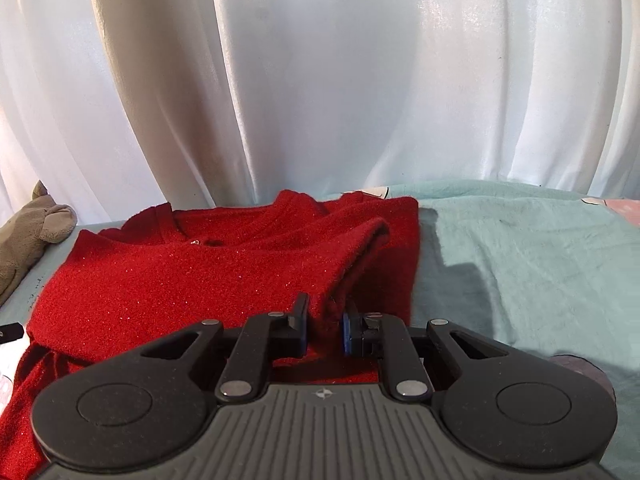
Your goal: Fold small clothes
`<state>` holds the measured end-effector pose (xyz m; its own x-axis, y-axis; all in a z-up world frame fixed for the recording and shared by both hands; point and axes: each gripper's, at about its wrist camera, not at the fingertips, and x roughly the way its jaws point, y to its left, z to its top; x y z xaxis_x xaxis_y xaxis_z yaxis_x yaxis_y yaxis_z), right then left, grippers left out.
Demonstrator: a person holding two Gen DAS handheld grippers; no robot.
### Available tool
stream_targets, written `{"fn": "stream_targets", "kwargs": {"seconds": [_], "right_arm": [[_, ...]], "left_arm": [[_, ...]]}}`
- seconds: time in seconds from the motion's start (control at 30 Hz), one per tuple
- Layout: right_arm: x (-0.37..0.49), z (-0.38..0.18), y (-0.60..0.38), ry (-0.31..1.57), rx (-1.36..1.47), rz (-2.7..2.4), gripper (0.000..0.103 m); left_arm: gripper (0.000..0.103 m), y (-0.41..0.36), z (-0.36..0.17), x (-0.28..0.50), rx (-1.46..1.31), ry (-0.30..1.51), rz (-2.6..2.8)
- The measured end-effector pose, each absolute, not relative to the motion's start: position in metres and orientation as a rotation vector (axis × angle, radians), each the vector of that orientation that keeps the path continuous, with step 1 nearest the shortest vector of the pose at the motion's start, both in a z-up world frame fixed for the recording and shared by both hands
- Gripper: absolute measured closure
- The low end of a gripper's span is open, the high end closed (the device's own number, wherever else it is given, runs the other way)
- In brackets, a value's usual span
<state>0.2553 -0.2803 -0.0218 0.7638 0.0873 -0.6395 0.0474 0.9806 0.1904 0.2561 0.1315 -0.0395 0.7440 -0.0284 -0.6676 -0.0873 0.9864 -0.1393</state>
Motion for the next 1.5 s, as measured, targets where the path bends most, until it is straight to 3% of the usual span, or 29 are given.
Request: {"fn": "stream_targets", "kwargs": {"seconds": [0.27,0.5,0.7,0.87,1.0,1.07,1.33,1.5], "right_arm": [[0.257,-0.044,-0.285,0.804,0.221,-0.012,0.087],[0.221,-0.034,-0.310,0.726,0.535,0.000,0.065],[0.214,-0.061,-0.337,0.717,0.920,0.046,0.064],[0.225,-0.075,-0.336,0.716,0.972,0.043,0.064],[0.236,-0.078,-0.329,0.734,0.960,0.045,0.071],[0.240,-0.074,-0.325,0.744,0.907,0.038,0.093],[0.233,-0.041,-0.305,0.679,0.565,0.002,0.093],[0.234,-0.048,-0.299,0.709,0.464,-0.022,0.093]], "left_arm": [[0.079,0.126,-0.040,0.259,-0.193,0.769,0.005],[0.074,0.122,-0.051,0.259,-0.330,0.839,-0.093],[0.074,0.118,-0.065,0.268,-0.464,0.858,-0.125],[0.074,0.121,-0.071,0.278,-0.495,0.836,-0.092],[0.079,0.126,-0.075,0.284,-0.531,0.856,-0.064],[0.084,0.127,-0.072,0.282,-0.525,0.854,-0.060],[0.088,0.112,-0.058,0.269,-0.361,0.809,-0.062],[0.088,0.112,-0.067,0.274,-0.363,0.839,-0.044]]}}
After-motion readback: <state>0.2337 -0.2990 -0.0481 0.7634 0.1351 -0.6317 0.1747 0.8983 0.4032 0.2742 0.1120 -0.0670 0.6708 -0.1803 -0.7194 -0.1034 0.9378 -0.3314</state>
